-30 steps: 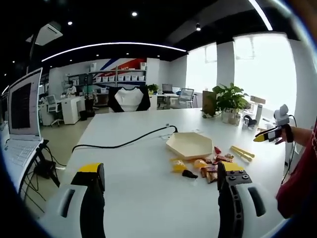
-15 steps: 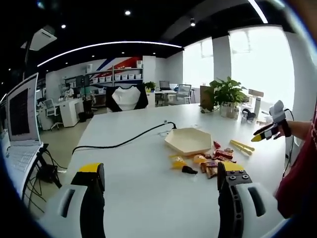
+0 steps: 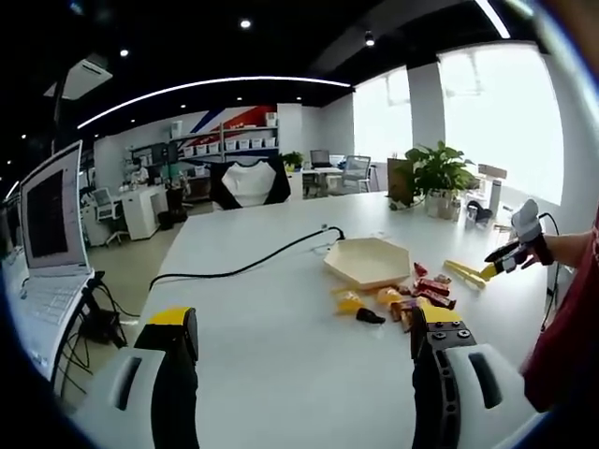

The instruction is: Place the target food into the container with the food tongs after gripping and lifting it, then release it inside without dropping or visibly crushing the food.

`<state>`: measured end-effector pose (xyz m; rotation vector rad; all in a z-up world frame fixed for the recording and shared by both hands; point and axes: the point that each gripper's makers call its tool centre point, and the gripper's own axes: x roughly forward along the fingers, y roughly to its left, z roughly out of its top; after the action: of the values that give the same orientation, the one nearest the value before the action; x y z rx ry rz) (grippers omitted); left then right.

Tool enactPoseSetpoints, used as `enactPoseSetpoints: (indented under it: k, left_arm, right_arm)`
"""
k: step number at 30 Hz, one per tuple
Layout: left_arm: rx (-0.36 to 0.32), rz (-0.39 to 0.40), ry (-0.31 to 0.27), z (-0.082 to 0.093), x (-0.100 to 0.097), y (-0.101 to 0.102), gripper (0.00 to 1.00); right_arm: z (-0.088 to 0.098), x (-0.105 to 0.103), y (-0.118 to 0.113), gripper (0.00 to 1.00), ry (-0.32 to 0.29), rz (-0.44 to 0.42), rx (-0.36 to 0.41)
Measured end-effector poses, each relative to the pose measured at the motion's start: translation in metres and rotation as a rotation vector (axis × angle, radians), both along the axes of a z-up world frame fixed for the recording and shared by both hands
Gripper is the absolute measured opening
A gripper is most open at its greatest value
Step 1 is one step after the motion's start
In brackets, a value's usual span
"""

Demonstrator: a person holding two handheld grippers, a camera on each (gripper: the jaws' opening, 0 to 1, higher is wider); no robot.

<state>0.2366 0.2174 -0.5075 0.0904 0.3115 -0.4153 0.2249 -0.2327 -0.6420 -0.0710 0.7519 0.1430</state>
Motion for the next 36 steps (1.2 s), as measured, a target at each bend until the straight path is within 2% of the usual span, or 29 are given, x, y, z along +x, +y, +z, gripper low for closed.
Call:
enactPoseSetpoints:
  k: [1, 2, 3, 7, 10, 12, 17, 19, 21, 23, 27, 31, 34, 35, 36]
  left_arm:
    - [0.000, -0.001, 0.000, 0.000, 0.000, 0.000, 1.00]
    - [-0.001, -0.002, 0.001, 0.000, 0.000, -0.001, 1.00]
    - [-0.001, -0.005, 0.002, -0.001, 0.000, -0.002, 1.00]
    - [0.019, -0.010, 0.010, -0.005, 0.000, -0.005, 1.00]
    - [0.029, -0.006, 0.016, -0.007, 0.000, -0.004, 1.00]
    - [0.026, -0.005, 0.017, -0.007, -0.001, -0.004, 1.00]
    - [0.025, 0.003, 0.015, -0.006, -0.001, -0.001, 1.00]
    - [0.028, 0.007, 0.018, -0.007, -0.001, 0.000, 1.00]
    - [0.029, 0.010, 0.019, -0.007, -0.002, 0.001, 1.00]
    - [0.027, 0.012, 0.020, -0.008, -0.002, 0.001, 1.00]
    - [0.027, 0.013, 0.018, -0.007, -0.002, 0.002, 1.00]
    - [0.028, 0.015, 0.019, -0.007, -0.003, 0.003, 1.00]
    - [0.027, 0.019, 0.019, -0.007, -0.003, 0.005, 1.00]
    - [0.026, 0.019, 0.019, -0.008, -0.003, 0.005, 1.00]
    - [0.026, 0.019, 0.020, -0.008, -0.003, 0.005, 1.00]
  right_arm:
    - [0.001, 0.001, 0.000, 0.51, -0.008, -0.007, 0.004]
    - [0.006, 0.007, -0.001, 0.49, -0.059, -0.025, 0.013]
    - [0.007, 0.008, -0.001, 0.49, -0.069, -0.029, 0.019]
    - [0.002, 0.010, -0.002, 0.47, -0.046, -0.046, 0.041]
    - [-0.004, 0.010, -0.005, 0.44, -0.034, -0.068, 0.015]
    - [-0.006, 0.011, -0.005, 0.44, -0.033, -0.083, 0.027]
    - [-0.014, 0.009, 0.003, 0.42, -0.007, -0.078, 0.046]
    - [-0.013, 0.010, 0.009, 0.42, -0.006, -0.112, 0.122]
    - [-0.015, 0.010, 0.009, 0.41, 0.003, -0.107, 0.107]
    - [-0.019, 0.010, 0.010, 0.40, 0.016, -0.078, 0.055]
    - [-0.019, 0.012, 0.013, 0.37, 0.000, -0.073, 0.024]
    - [-0.028, 0.011, 0.014, 0.38, 0.026, -0.070, 0.016]
    - [-0.034, 0.008, 0.011, 0.37, 0.045, -0.065, -0.025]
    - [-0.031, 0.012, 0.012, 0.37, 0.024, -0.080, 0.002]
    - [-0.031, 0.009, 0.010, 0.36, 0.042, -0.088, 0.004]
